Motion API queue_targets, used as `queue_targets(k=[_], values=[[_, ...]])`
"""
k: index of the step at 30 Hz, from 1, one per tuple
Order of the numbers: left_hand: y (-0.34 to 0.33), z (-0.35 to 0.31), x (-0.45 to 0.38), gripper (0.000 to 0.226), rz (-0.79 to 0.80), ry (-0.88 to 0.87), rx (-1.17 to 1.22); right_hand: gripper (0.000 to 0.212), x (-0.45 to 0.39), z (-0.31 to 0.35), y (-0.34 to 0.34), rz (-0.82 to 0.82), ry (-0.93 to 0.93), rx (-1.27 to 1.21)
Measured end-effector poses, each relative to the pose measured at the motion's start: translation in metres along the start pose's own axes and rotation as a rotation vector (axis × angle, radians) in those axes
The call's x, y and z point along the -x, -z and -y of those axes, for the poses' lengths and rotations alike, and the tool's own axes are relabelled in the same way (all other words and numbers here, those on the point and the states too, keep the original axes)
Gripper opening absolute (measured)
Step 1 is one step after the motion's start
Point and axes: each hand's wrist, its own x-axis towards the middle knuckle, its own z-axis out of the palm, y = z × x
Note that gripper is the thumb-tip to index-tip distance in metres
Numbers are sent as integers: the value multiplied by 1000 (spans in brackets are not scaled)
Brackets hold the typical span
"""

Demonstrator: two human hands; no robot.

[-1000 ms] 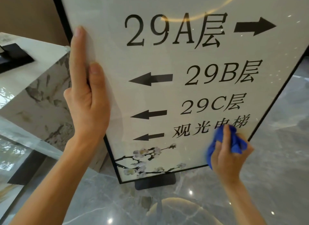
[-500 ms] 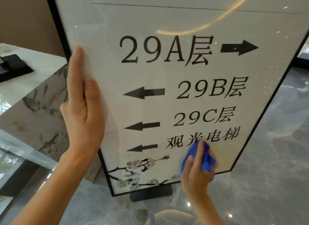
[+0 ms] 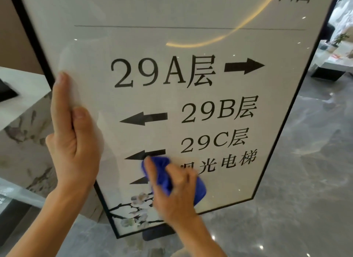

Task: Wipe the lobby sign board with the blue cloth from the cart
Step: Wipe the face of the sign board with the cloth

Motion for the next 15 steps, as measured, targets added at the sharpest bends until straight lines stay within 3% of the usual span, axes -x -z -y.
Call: queue_targets(k=[2,3,5,8,9,11,15], values=[[1,-3,-2,51,3,5,-26,1,-39,-24,23,-49,-234,-190],[2,-5,-4,53,8,7,-37,20,-58,-36,31,-78,-338,-255],[4,-9,-5,52,16,-2,-44,35,-88,-64,51,-111,-410,-294],[4,-9,-7,44,20,32,-52,14,-118,-112,77,-273,-283,-222],[4,-9,-7,44,22,46,-61,10,-124,-132,85,-309,-239,-96],[3,-11,-8,45,26,55,-63,37,-128,-168,95,-283,-231,107],[6,-15,-9,43,24,47,-40,42,-127,-187,96,-357,-312,20]])
